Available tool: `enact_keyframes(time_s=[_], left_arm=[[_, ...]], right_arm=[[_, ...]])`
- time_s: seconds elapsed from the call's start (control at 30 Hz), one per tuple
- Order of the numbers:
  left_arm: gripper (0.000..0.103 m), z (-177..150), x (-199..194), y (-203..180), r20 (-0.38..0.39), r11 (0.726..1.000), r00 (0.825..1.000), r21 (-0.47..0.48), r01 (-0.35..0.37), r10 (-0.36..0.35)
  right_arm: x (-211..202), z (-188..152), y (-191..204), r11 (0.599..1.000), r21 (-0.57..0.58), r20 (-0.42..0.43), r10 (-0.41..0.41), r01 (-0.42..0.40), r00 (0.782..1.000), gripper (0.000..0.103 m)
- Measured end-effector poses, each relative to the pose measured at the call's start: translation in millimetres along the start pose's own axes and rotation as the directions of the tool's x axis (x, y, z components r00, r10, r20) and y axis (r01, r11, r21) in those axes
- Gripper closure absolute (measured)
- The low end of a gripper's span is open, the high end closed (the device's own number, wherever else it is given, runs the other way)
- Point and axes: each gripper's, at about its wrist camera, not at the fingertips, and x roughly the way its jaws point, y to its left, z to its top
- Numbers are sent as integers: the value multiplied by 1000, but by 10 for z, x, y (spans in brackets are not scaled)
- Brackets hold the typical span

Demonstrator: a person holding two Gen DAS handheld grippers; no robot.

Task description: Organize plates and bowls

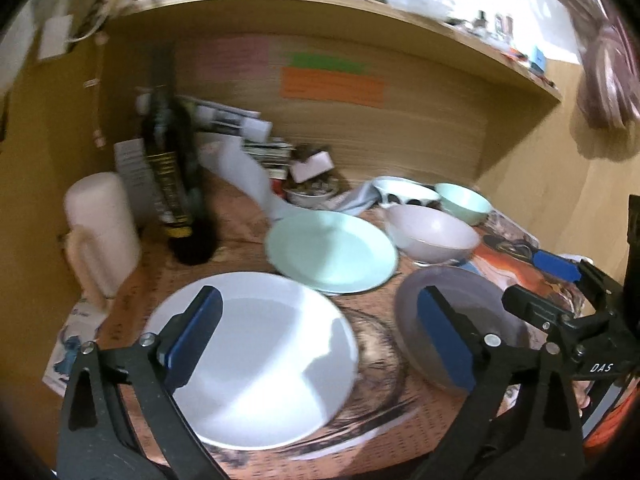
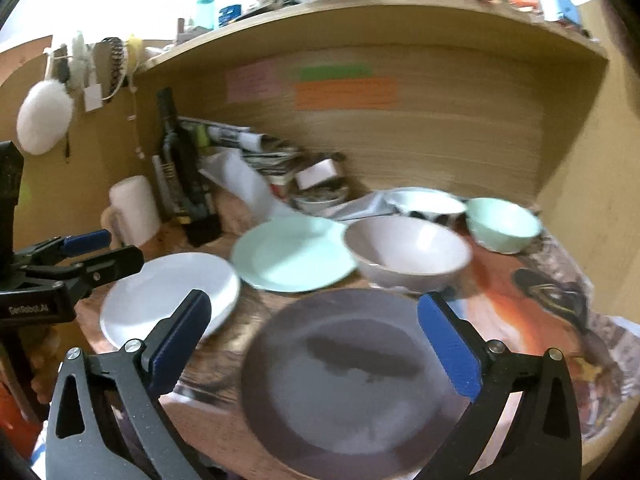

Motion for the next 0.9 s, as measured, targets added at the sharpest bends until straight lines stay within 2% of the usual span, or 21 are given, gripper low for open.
enact_keyframes(time_s=[0.33,0.5,0.57,0.67,0.77,0.9], left_arm=[[3,-259,-1,749,-60,985,987,-84,-150,146],[3,-367,92,1095,-104,973,980,-142,-184,170],[3,-401,126,1174,-115,969,977,-147,-197,181],[4,-458,162,1257,-118,969,976,-147,-198,182],[18,-483,242,1297,-136,973,978,-147,-176,156],[35,-506,323,1330,-160,977,979,-153,-148,124]], right_arm=[[499,-24,346,991,-17,-98,132,-134,986,1],[729,-75,440,987,4,-155,158,-159,975,21],[838,-106,480,986,6,-190,162,-164,968,34],[956,-141,531,986,0,-231,160,-165,960,42],[1040,-156,573,988,-13,-256,143,-151,956,50],[1101,-157,601,989,-10,-276,138,-146,951,55]])
